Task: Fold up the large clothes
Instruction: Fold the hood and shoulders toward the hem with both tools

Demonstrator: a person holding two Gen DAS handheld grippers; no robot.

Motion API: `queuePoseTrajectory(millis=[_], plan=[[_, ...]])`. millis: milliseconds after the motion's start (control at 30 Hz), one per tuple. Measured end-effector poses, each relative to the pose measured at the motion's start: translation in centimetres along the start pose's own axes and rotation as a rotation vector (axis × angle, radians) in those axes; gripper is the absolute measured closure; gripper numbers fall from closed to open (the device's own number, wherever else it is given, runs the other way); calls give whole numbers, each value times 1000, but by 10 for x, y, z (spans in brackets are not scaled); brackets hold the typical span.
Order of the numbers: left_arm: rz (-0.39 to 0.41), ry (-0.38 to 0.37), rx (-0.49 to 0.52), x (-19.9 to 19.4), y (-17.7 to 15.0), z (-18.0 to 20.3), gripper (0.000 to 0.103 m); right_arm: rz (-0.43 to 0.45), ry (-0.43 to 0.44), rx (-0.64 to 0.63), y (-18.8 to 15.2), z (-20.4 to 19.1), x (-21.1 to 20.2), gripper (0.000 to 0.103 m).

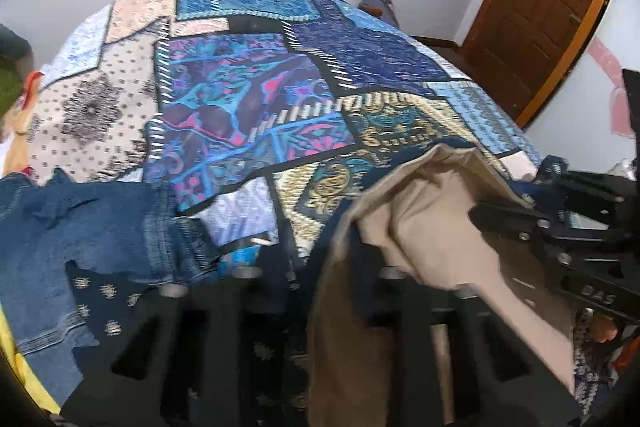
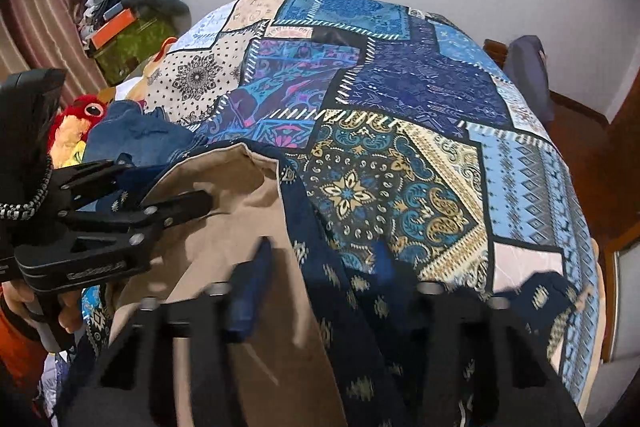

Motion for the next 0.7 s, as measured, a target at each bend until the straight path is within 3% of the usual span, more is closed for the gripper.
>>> queuePoseTrajectory(millis=[67,167,433,700], plan=[[-4,-41,-10,-7,-1,2,96,7,20,2,-1,-1,0,88],[41,-114,-3,-42,-7,12,96,46,37,19,-5,-3,-17,93],[129,-112,126,-134,-46,49,96,146,68,6,-25,-28,-99,93],[128,-106,229,-177,-108,73,96,175,74,19,-81,-52,-166,93]])
Point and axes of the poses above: each gripper's, at about its wrist camera, not at the fingertips, and x roughly the way its jaws point, z to its right, y to its top, the point moved 2 cm from there along x, roughly the way its jaws point, and after that the axes turned 11 degrees about -x, right-handed, at the moved point
